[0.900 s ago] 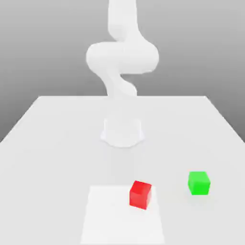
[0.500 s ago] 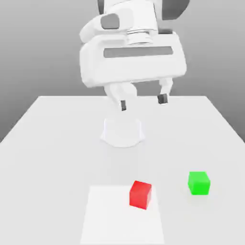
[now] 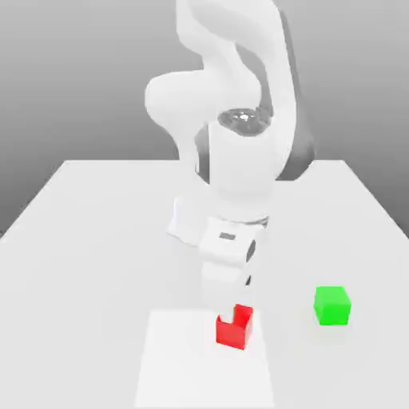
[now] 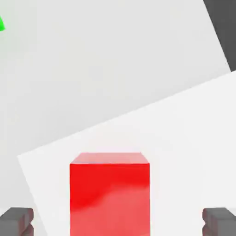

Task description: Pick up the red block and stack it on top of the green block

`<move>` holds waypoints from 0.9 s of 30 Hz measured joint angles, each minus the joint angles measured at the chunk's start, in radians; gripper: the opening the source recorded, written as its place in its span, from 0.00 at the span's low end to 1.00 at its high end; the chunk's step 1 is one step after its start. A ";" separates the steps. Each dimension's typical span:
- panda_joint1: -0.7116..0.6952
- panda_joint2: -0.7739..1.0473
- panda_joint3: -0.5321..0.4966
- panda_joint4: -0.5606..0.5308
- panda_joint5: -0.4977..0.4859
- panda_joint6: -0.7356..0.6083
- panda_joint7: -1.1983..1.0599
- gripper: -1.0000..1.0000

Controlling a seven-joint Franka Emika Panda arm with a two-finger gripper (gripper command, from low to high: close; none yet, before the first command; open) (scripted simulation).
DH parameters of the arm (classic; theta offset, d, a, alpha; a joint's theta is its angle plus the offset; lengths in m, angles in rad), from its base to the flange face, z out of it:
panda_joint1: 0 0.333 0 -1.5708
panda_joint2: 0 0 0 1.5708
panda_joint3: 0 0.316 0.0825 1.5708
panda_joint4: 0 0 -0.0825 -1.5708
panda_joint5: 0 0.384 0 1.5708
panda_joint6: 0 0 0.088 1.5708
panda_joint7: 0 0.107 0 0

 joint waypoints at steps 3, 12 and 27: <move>-0.012 0.058 0.024 0.009 0.052 0.048 -0.039 0.50; -0.082 0.179 0.121 0.021 0.160 0.146 -0.115 0.00; -0.043 -0.024 0.034 -0.006 -0.024 -0.021 0.017 0.00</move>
